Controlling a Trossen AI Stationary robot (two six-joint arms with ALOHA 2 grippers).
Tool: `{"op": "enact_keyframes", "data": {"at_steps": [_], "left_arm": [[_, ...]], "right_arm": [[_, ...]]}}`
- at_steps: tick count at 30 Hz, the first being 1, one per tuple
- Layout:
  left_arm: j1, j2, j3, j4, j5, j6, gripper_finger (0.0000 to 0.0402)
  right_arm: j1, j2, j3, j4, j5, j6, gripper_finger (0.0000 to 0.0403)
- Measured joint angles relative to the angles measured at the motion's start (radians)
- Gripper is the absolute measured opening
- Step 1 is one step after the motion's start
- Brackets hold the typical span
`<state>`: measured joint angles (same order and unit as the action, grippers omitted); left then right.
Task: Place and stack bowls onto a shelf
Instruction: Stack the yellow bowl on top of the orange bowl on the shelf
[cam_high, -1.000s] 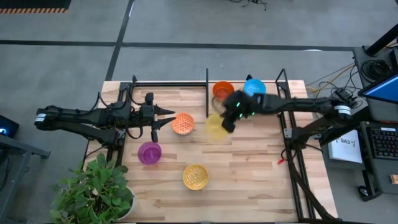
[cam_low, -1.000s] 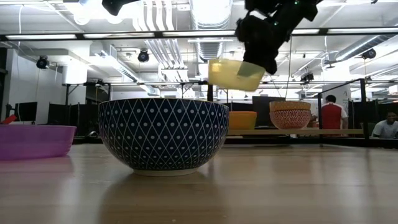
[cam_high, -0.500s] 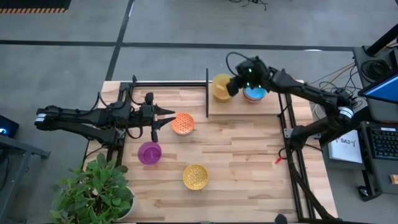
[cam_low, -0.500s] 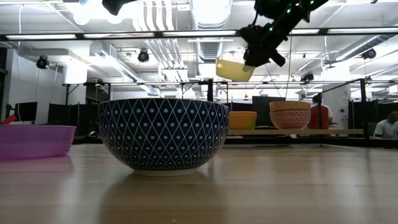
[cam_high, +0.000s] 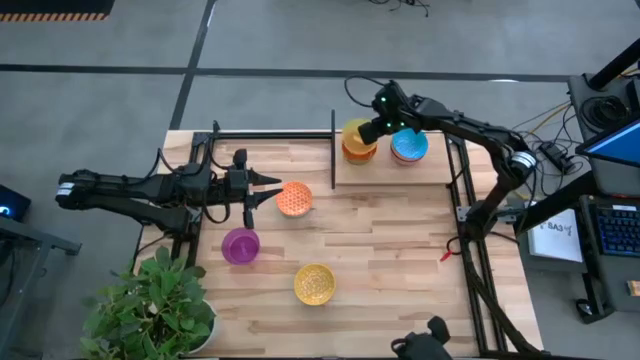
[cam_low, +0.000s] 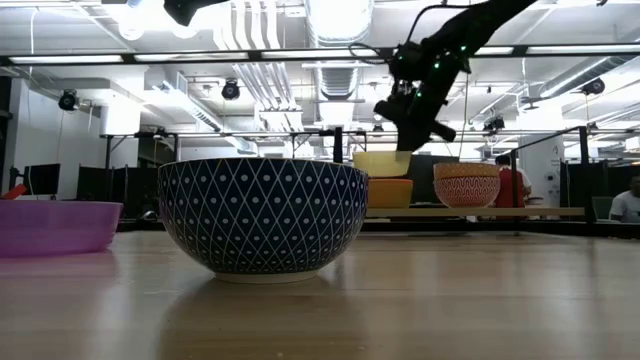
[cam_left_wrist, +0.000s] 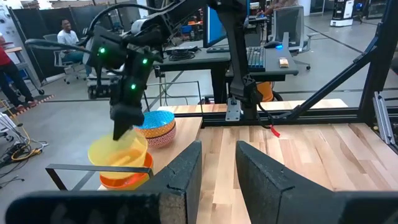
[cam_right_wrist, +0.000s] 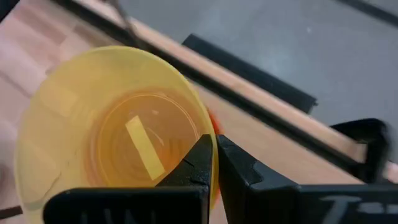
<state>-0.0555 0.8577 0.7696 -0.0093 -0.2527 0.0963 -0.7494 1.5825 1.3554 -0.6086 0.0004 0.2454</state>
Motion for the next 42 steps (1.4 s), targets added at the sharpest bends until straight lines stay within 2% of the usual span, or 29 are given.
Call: {"op": "enact_keyframes", "data": {"at_steps": [6,16,24,28,42], "left_arm": [[0.0,0.0,0.0,0.0,0.0,0.018,0.0082],[0.0,0.0,0.0,0.0,0.0,0.018,0.0082],[0.0,0.0,0.0,0.0,0.0,0.019,0.0082],[0.0,0.0,0.0,0.0,0.0,0.019,0.0082],[0.0,0.0,0.0,0.003,0.0,0.019,0.0082]], "right_arm": [[0.002,0.058,0.034,-0.021,-0.009,-0.021,0.0009],[0.002,0.064,0.039,-0.023,0.001,-0.023,0.001],[0.003,0.054,0.045,-0.03,0.001,-0.009,0.0049],[0.003,0.054,0.045,-0.034,0.001,0.002,0.0056],[0.01,-0.045,0.05,-0.048,0.002,-0.008,0.0058]]}}
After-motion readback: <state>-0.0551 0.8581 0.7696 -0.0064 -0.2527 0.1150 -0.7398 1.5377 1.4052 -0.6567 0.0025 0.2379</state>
